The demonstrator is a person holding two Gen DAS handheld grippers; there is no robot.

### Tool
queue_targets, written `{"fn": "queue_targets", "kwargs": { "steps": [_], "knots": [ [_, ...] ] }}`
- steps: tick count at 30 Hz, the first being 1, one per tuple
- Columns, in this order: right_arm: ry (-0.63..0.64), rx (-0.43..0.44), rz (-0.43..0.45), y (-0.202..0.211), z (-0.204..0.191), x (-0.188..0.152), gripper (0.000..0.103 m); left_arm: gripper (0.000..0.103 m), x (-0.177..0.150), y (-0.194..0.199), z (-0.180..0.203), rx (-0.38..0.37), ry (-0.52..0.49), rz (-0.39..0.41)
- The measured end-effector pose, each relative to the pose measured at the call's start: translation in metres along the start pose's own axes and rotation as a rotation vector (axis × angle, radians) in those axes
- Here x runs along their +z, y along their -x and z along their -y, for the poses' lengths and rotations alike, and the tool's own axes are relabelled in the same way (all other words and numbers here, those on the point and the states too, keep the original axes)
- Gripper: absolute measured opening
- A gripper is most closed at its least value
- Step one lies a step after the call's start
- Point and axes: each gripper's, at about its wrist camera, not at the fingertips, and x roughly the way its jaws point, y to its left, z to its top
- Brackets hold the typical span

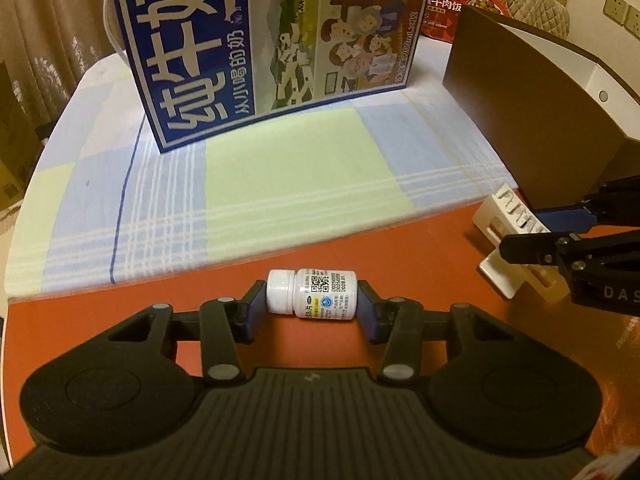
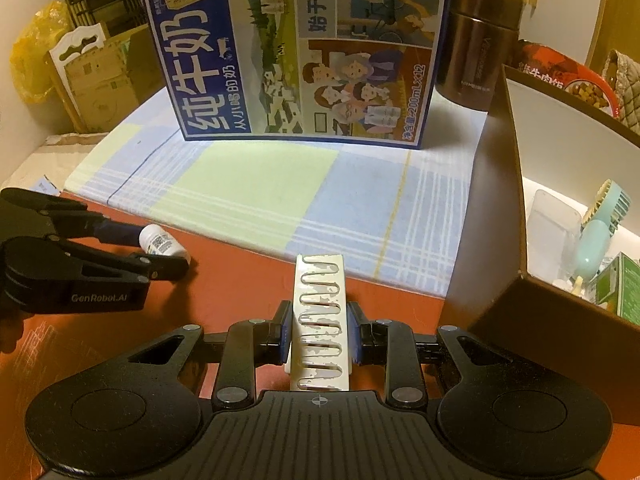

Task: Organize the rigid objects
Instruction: 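Grasp the white pill bottle with the left tool while the right tool holds the clip, then carry the pill bottle and clip with both tools into the brown box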

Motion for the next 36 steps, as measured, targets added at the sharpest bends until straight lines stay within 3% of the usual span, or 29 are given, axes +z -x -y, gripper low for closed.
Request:
{"fn": "queue_targets", "kwargs": {
  "steps": [15,36],
  "knots": [
    [-0.021,0.016,-0.007,0.032,0.002,-0.029,0.025,0.043,-0.03,0.034,0.038,-0.025,0.03,-0.024],
    [-0.067,0.013,0.065,0.113,0.023,-0.056,0.025,0.043,-0.026,0.106,0.108,-0.085,-0.014,0.086]
  ]
}}
